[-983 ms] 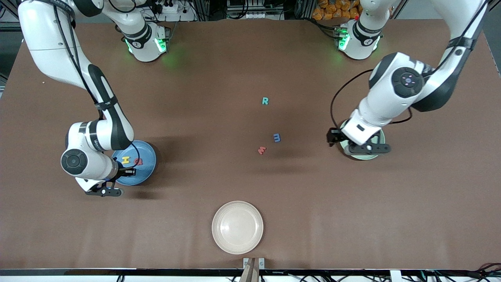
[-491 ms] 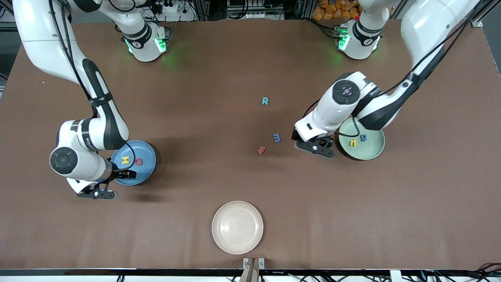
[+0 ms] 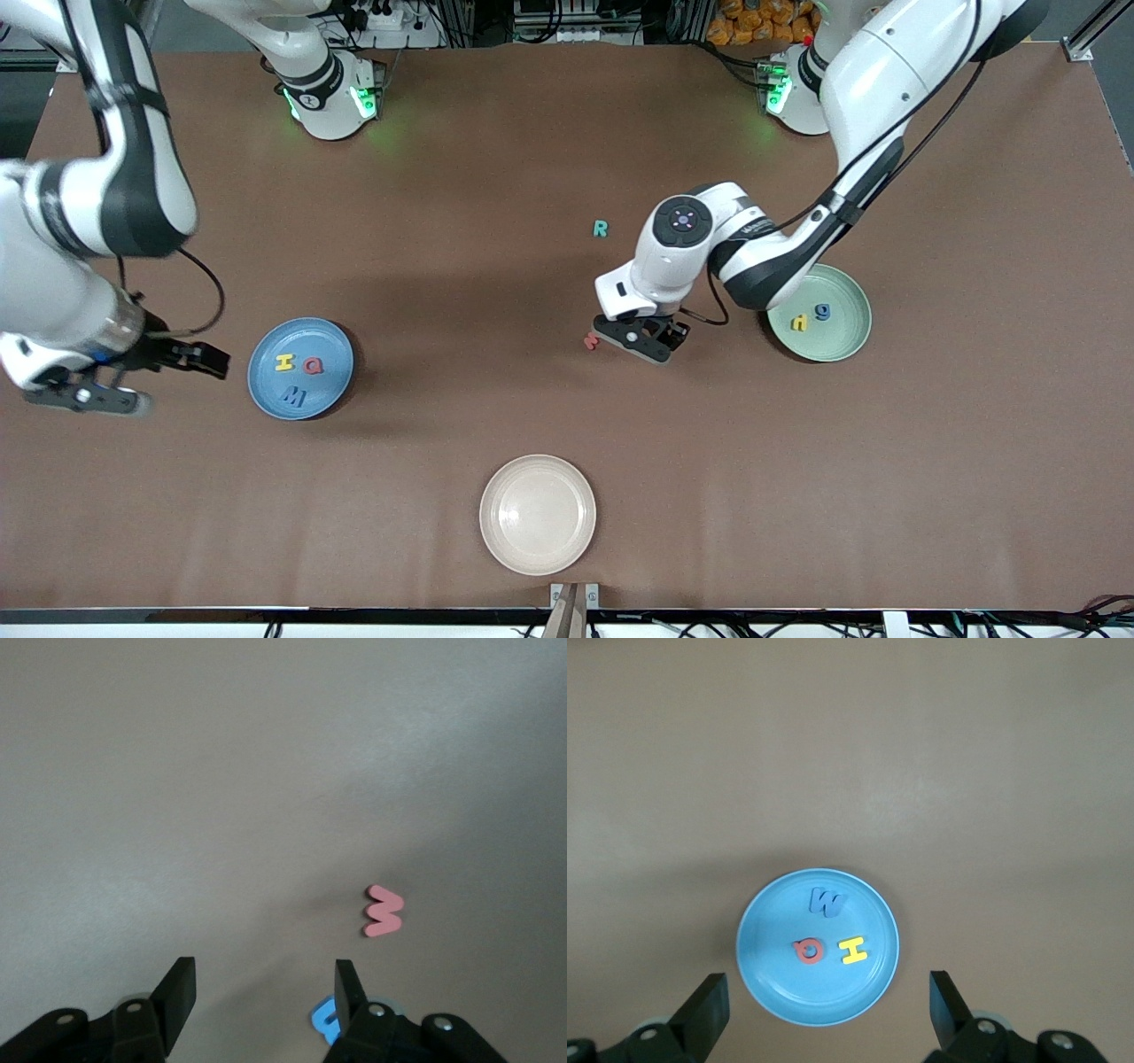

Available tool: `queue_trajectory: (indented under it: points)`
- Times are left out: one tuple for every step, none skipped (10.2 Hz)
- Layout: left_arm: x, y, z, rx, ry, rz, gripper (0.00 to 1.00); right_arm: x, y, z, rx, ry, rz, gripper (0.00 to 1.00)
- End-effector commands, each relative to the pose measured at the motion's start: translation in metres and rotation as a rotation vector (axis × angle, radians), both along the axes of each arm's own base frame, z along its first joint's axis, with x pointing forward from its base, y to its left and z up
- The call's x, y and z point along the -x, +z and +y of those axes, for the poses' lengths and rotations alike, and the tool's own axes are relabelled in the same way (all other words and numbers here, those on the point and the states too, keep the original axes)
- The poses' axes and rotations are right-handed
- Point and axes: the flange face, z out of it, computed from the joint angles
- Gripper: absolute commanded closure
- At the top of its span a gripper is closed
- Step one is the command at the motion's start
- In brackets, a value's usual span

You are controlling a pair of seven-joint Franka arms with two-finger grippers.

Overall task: Sort uppercase to blue plate, lowercase to green plate
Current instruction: 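Move the left gripper over the pink m while the right gripper withdraws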

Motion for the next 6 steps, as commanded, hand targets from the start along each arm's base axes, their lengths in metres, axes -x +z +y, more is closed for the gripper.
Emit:
queue_trajectory:
  points:
    - [-0.010, -0.009, -0.007, -0.006, -0.063, -0.003, 0.27, 0.023, 0.041, -0.006, -0.023, 0.043, -0.042, 0.00]
    - [-0.007, -0.009, -0.022, 0.003, -0.090, -0.011, 0.27, 0.031, 0.055, -0.010, -0.048, 0.023, -0.038, 0.00]
    - [-0.005, -0.014, -0.032, 0.000, -0.108, -0.014, 0.25, 0.037, 0.068, -0.008, -0.073, 0.017, -0.039, 0.00]
    - [-0.001, -0.025, -0.040, -0.017, -0.132, -0.015, 0.24, 0.040, 0.082, -0.007, -0.073, 0.021, -0.048, 0.00]
    - [0.005, -0.032, -0.055, -0.030, -0.150, -0.025, 0.23, 0.043, 0.095, -0.007, -0.073, 0.022, -0.040, 0.00]
    - [0.004, -0.043, -0.059, -0.049, -0.154, -0.034, 0.22, 0.045, 0.103, -0.006, -0.074, 0.023, -0.027, 0.00]
